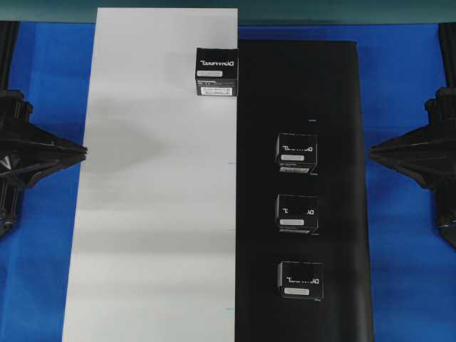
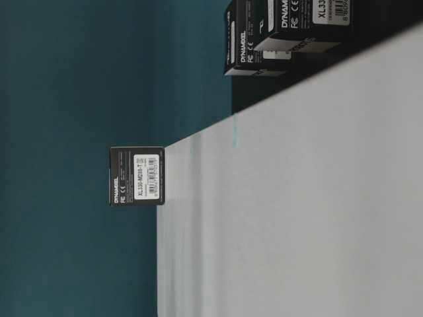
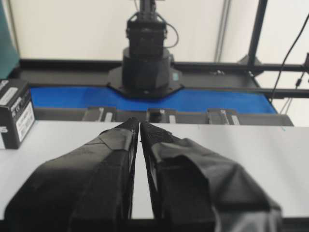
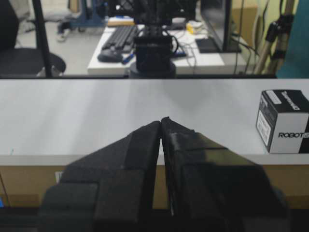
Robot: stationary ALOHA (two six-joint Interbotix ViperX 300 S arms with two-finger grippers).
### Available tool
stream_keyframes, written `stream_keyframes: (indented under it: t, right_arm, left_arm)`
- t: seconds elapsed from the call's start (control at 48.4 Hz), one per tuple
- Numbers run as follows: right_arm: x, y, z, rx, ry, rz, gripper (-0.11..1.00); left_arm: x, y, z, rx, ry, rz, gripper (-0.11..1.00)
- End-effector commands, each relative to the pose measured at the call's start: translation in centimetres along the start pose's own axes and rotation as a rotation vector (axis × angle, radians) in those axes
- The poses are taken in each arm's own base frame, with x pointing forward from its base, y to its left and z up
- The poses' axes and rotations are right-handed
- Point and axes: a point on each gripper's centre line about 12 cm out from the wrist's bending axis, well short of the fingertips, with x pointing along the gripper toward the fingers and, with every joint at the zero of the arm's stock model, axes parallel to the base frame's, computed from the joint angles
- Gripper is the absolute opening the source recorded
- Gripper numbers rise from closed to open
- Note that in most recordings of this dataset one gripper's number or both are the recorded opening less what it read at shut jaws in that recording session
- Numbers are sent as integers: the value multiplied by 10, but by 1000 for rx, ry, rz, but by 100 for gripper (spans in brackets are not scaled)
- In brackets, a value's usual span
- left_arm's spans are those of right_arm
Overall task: Place the box from the black base onto the white base.
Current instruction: 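Move the right gripper toward the top box on the black base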
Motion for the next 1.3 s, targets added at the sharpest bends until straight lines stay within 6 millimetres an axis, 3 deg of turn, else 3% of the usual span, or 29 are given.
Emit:
stream_keyframes:
  t: [0.0, 0.207, 0.434, 0.496, 0.744, 0.868, 1.075, 1.282]
  right_arm:
    - [2, -1, 5, 10, -9, -5, 14]
    - [4, -9, 7, 131, 294, -59, 4]
    - [0, -27, 33, 153, 415, -152, 4]
    - [0, -31, 32, 132, 448, -167, 4]
    - [-8, -52, 16, 98, 538, -265, 4]
    - [-13, -59, -3, 105, 575, -298, 4]
    - [-16, -55, -36, 220, 510, -301, 4]
    - [-23, -51, -66, 229, 496, -302, 4]
  left_arm:
    - [5, -1, 13, -27, -29, -5, 14]
    - [5, 0, 16, -56, -9, -3, -7]
    - [6, 0, 27, -55, -21, -2, -7]
    - [8, 0, 24, -57, -8, -1, -7]
    - [13, 1, 27, -58, 0, 5, -7]
    - [13, 2, 30, -57, -2, 9, -7]
    - [14, 2, 37, -57, 4, 9, -7]
    - [15, 2, 43, -59, 9, 10, -7]
